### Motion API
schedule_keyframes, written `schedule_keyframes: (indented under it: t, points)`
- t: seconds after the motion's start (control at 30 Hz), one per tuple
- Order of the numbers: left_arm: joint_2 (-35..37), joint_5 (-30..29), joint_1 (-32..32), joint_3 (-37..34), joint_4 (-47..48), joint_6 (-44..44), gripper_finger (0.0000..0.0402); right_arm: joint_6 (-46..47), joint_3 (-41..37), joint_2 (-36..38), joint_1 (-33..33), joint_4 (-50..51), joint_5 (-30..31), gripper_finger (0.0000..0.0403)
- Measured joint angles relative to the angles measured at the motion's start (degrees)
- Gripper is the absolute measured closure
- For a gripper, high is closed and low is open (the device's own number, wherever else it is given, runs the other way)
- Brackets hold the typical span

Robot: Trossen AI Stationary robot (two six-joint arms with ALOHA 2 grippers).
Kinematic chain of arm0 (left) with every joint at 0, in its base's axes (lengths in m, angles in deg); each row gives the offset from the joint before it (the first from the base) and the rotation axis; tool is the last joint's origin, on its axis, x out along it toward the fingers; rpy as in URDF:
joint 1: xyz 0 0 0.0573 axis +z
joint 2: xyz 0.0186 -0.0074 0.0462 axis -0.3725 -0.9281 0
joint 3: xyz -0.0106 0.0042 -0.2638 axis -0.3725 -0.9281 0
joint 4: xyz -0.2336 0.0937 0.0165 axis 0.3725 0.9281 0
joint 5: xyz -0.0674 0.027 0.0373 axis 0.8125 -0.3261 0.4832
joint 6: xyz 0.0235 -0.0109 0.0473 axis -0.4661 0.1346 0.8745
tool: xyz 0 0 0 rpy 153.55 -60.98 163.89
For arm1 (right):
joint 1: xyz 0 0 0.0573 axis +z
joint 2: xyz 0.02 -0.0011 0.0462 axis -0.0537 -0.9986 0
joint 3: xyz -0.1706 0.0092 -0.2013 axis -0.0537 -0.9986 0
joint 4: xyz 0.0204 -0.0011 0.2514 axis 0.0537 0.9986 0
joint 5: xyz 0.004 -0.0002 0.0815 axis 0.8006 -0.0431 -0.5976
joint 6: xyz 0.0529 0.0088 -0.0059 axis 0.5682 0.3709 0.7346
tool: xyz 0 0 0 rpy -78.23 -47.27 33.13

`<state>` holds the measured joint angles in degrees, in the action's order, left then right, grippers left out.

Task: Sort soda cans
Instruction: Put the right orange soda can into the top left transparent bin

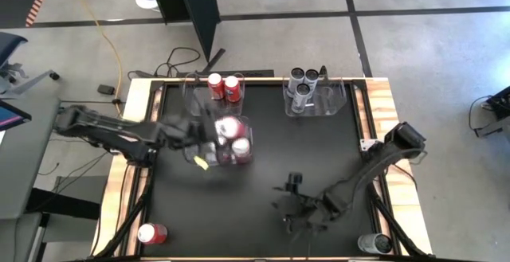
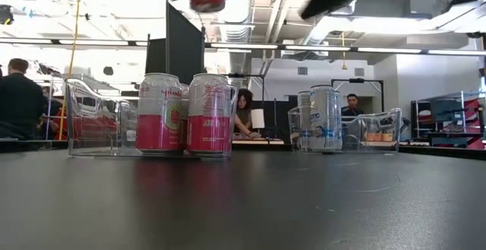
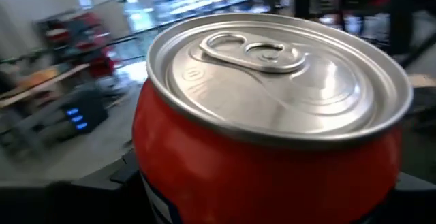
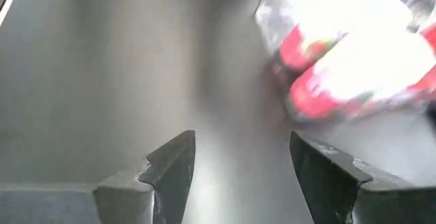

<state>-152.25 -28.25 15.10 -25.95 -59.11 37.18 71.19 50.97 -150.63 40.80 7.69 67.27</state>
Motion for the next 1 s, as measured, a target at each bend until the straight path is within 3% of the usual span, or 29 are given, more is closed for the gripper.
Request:
schedule_keyframes:
  t: [0.2,0.4,0.6,0.77,0.9,1.0]
  points:
    - [11.5,6.5,16.5,-8.2,0.9,-3.7,0.0114,-15.5,0.0,4.1,-6.6,-6.5,-0.1,0.0148]
    - [10.5,14.6,32.2,-11.1,1.4,-6.1,0.0114,-31.9,0.0,7.7,-16.3,-13.0,-8.5,0.0177]
    - [3.6,27.1,44.2,-8.9,-0.8,-6.0,0.0114,-45.6,0.0,12.1,-30.1,-20.8,-23.2,0.0282]
    - [-2.2,33.4,50.3,-6.2,-0.7,-7.0,0.0114,-49.4,0.0,14.2,-43.7,-30.0,-39.6,0.0387]
    - [-5.4,34.5,51.8,-5.8,0.5,-6.1,0.0114,-45.7,3.9,11.0,-53.6,-31.4,-52.3,0.0394]
    - [-5.9,34.3,52.2,-5.8,2.7,-5.9,0.0114,-44.3,8.1,6.1,-57.7,-30.9,-57.6,0.04]
